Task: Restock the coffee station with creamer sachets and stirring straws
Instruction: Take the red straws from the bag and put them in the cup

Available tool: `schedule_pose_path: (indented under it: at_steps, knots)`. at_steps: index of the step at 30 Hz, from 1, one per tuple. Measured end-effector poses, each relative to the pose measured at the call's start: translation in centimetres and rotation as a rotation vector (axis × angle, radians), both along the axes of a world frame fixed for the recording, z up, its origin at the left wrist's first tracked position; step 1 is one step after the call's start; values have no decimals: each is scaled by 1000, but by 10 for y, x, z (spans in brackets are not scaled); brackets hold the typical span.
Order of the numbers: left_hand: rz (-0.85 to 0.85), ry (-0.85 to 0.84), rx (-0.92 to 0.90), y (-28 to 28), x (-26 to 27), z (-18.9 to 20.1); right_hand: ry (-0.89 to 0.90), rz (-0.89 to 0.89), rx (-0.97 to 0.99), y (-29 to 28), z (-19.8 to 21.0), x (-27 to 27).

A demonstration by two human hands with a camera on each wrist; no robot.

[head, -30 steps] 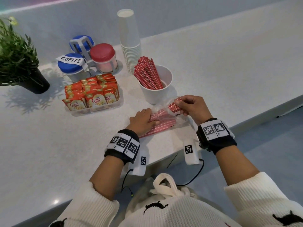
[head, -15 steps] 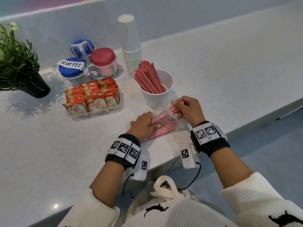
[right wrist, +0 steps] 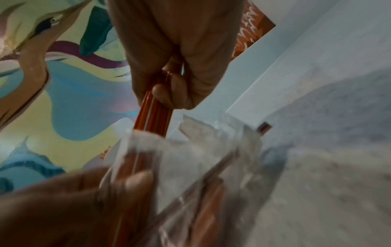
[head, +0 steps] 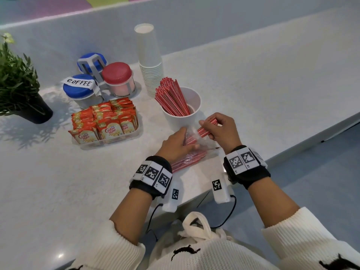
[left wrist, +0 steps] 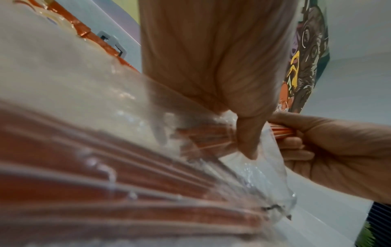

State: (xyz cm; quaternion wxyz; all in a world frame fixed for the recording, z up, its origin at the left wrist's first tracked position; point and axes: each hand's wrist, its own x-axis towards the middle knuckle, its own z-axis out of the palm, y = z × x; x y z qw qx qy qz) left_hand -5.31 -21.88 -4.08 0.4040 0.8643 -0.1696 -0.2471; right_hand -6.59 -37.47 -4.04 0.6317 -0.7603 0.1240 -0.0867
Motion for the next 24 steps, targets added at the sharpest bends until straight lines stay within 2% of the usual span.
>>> schedule_pose_path:
  at_steps: [5,11,16,21,24]
  knots:
    - [5,1,-22,1,2,-8,-64,-124,234,-12,13,4]
    - [40,-34,-79,3,2,-16,-8,39,575,0,9,4]
    - [45,9,-123,4,0,-15,-3,83,564,3,6,3]
    - [69,26,-183,3,-3,-10,-49,33,728,9,3,-1]
    - [63,14,-185,3,-3,-11,18,115,526,15,0,-4]
